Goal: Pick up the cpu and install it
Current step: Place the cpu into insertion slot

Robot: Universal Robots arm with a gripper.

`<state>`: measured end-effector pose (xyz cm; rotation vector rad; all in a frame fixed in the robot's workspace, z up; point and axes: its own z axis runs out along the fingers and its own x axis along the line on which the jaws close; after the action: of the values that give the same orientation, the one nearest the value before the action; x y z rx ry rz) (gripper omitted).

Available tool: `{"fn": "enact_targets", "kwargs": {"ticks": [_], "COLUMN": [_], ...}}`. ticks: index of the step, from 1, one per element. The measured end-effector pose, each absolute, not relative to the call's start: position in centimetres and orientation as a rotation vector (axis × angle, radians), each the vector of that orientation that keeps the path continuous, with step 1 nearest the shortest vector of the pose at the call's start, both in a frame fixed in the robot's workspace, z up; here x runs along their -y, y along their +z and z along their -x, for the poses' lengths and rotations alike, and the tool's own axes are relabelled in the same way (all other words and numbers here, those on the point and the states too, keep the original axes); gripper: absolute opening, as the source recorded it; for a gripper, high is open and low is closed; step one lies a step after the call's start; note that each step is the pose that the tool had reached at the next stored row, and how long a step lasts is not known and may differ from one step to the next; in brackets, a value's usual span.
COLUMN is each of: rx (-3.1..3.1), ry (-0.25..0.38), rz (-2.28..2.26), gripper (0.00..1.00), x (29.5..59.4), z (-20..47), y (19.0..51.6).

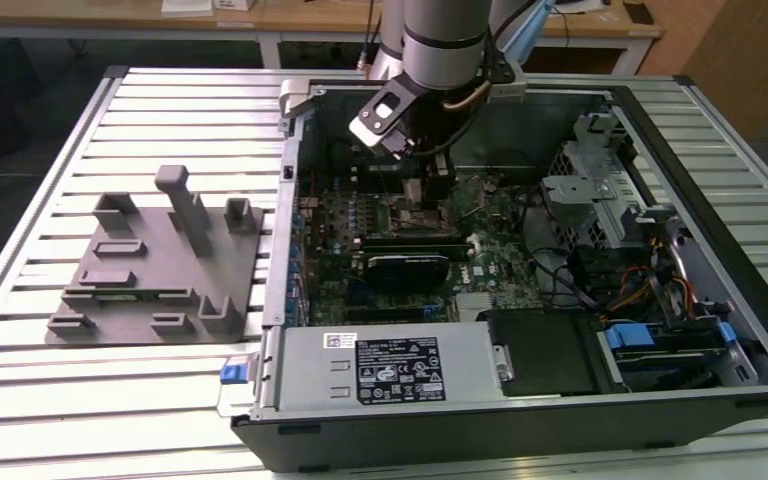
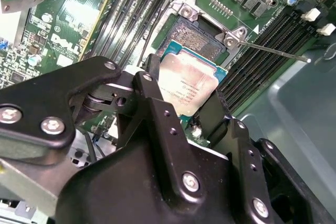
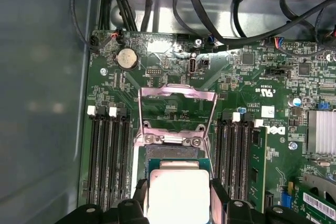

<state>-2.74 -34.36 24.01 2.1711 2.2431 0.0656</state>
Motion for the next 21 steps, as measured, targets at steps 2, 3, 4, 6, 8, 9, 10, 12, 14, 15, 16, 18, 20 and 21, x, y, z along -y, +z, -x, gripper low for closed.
{"fn": "enact_targets", "kwargs": {"ticks": [2, 3, 4, 6, 8, 9, 10, 12, 14, 15, 16, 18, 20, 21], "rx": [-2.243, -2.243, -2.243, -2.243, -2.242, -2.242, -2.242, -2.242, -2.242, -2.242, -2.242, -2.242, -2.242, -2.242], "ry": [0.066, 0.066, 0.066, 0.065, 0.066, 0.066, 0.066, 0.066, 0.066, 0.066, 0.066, 0.066, 0.066, 0.066], "rz": [-2.171, -2.171, -2.171, -2.172, -2.172, -2.172, -2.172, -2.172, -2.172, -2.172, -2.172, -2.172, -2.172, -2.172], "gripper": [0.54, 0.54, 0.54, 0.54, 0.54, 0.54, 0.54, 0.54, 0.54, 0.54, 0.54, 0.54, 0.54, 0.54], "x": [34.36, 34.36, 34.36, 34.37, 34.37, 34.37, 34.37, 34.37, 34.37, 34.37, 34.37, 34.37, 34.37, 34.37], "z": [2.74, 2.74, 2.73, 2.74, 2.74, 2.74, 2.74, 2.74, 2.74, 2.74, 2.74, 2.74, 2.74, 2.74], "y": [23.95, 23.91, 23.86, 23.81, 23.77, 23.74, 23.71, 23.67, 23.62, 23.6, 23.58, 23.53, 23.47, 23.44]}}
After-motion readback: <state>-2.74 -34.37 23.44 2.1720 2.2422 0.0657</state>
